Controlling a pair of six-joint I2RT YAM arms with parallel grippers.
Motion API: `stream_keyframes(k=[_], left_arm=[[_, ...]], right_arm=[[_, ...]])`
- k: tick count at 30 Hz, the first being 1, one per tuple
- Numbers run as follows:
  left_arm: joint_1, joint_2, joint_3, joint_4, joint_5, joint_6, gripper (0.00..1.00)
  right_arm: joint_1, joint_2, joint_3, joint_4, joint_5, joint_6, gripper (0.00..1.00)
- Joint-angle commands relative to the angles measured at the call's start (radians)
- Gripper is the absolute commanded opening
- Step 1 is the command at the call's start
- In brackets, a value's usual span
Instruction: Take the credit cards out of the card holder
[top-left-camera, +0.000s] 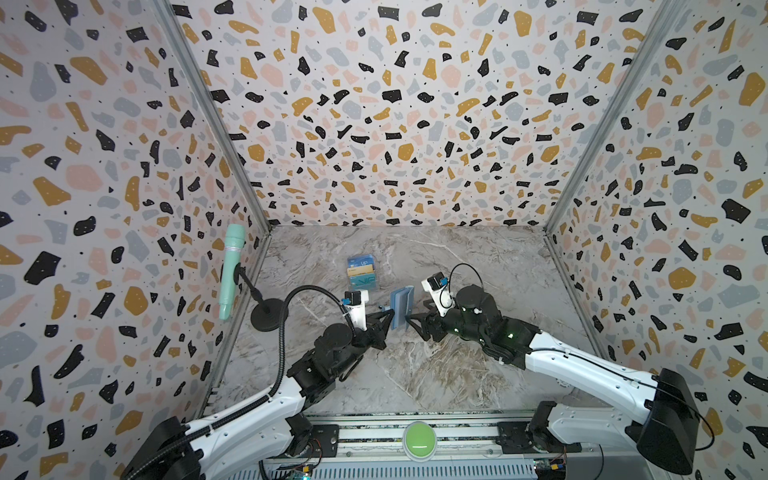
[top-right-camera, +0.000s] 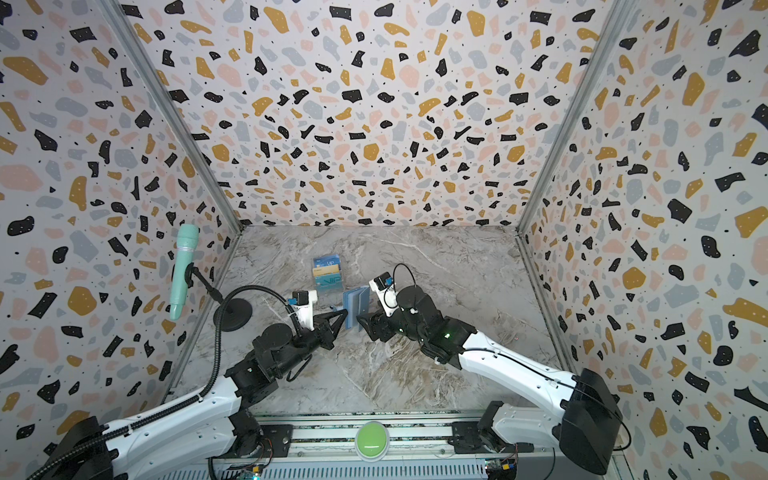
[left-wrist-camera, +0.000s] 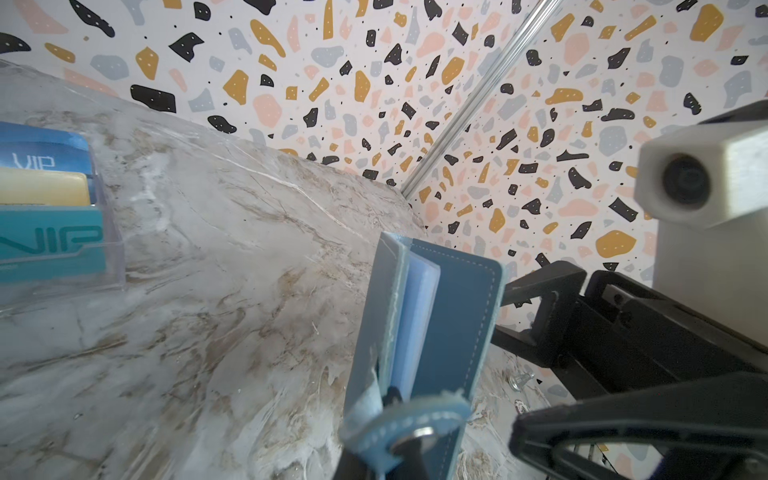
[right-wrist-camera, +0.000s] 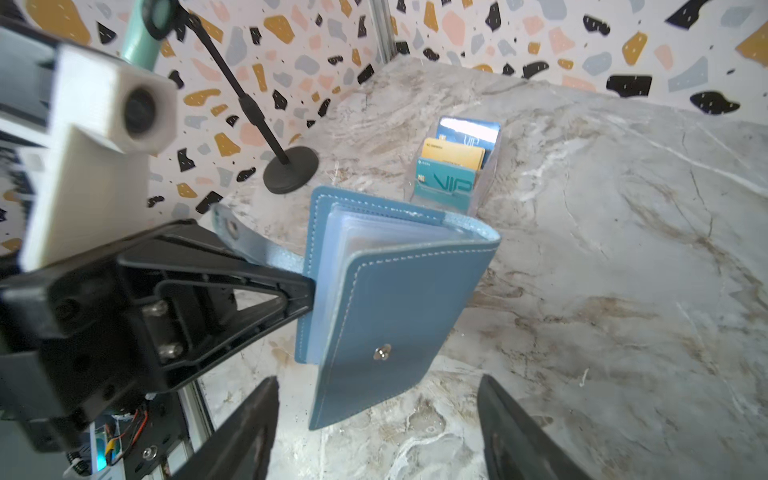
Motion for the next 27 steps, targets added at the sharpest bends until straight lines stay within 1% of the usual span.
stream_keyframes(k=[1,4,6,9,13,15,19,23,27], left_arm=[[0.006,0.000,0.033,0.043,-0.013,0.022,0.00],[0.006,0.010,0.036,0.047,-0.006,0.026,0.00],[0.005,0.010,0.036,0.050,0.003,0.027,0.00],[0.005,0.002,0.035,0.054,0.014,0.027,0.00],[0.006,-0.019,0.027,0.050,0.015,0.028,0.00],[0.005,-0.030,0.024,0.053,0.017,0.028,0.00],[0.005,-0.044,0.021,0.056,0.028,0.023,0.00],[0.007,-0.049,0.016,0.071,0.066,0.026,0.00],[0.007,-0.046,0.022,0.082,0.121,0.034,0.00]], right_arm=[[0.005,0.011,0.042,0.022,0.022,0.033,0.77],[0.005,0.034,0.044,0.032,0.032,0.057,0.78],[0.005,0.048,0.041,0.034,0.061,0.069,0.74],[0.002,0.049,0.031,0.042,0.065,0.075,0.62],[-0.015,0.030,0.016,0.049,0.035,0.083,0.48],[-0.037,0.016,0.001,0.055,0.000,0.093,0.40],[-0.111,-0.026,-0.053,0.088,-0.105,0.119,0.24],[-0.172,-0.063,-0.092,0.112,-0.229,0.121,0.14],[-0.215,-0.079,-0.106,0.112,-0.315,0.118,0.04]])
